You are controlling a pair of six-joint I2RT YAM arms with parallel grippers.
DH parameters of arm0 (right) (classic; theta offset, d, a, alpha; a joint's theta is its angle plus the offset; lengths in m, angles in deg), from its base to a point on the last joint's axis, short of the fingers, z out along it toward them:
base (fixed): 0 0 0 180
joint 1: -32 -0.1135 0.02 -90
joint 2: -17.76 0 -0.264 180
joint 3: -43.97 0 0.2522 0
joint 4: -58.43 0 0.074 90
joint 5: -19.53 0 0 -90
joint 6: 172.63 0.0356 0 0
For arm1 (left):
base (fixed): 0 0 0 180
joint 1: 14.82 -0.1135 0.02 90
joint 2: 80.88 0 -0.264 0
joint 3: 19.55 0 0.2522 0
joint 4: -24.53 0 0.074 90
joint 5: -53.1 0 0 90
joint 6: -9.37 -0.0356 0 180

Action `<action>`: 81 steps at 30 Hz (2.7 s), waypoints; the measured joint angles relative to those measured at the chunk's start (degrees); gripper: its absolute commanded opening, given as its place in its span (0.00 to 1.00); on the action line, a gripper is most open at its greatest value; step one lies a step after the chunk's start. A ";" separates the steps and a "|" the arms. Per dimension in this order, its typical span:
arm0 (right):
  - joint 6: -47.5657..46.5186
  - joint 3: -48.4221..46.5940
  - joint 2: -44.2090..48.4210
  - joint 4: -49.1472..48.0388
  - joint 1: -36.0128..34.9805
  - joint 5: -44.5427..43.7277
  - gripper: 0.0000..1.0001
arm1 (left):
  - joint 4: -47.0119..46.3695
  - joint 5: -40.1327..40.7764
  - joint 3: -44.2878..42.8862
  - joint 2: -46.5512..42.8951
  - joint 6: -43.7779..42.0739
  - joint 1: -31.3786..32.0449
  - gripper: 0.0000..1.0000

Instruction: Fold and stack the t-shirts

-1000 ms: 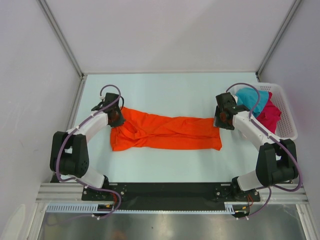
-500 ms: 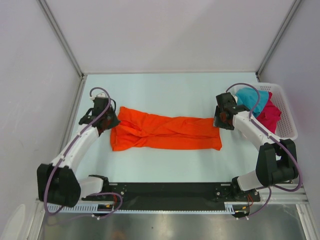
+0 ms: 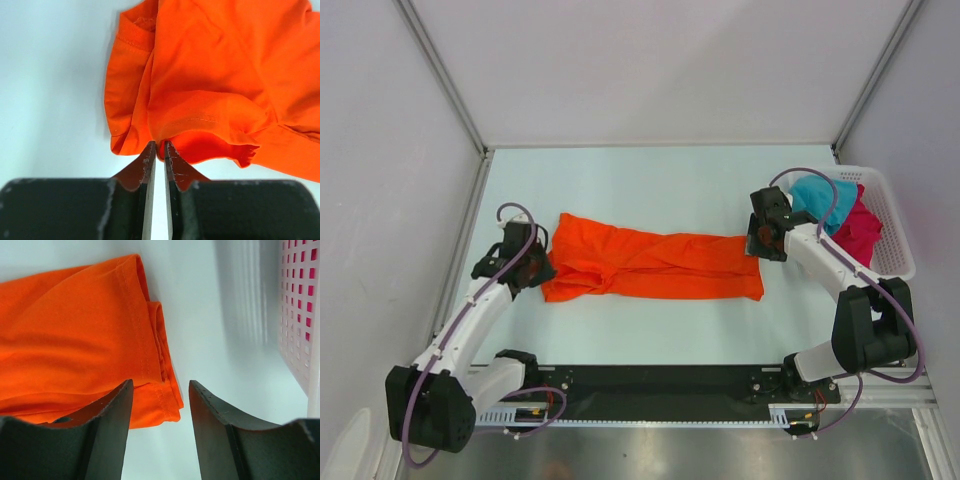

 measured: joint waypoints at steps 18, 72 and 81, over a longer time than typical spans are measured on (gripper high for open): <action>0.00 -0.02 -0.74 0.07 -0.20 0.00 0.53 | 0.39 2.75 -2.97 -4.09 0.57 -0.04 0.21; 0.00 -4.26 -0.42 2.40 -2.21 -0.59 0.57 | -9.27 0.35 -0.39 17.53 6.08 -1.57 0.33; 0.02 -4.59 -5.77 1.14 -2.21 0.00 0.58 | -10.03 -0.02 0.87 20.46 7.48 -1.70 0.33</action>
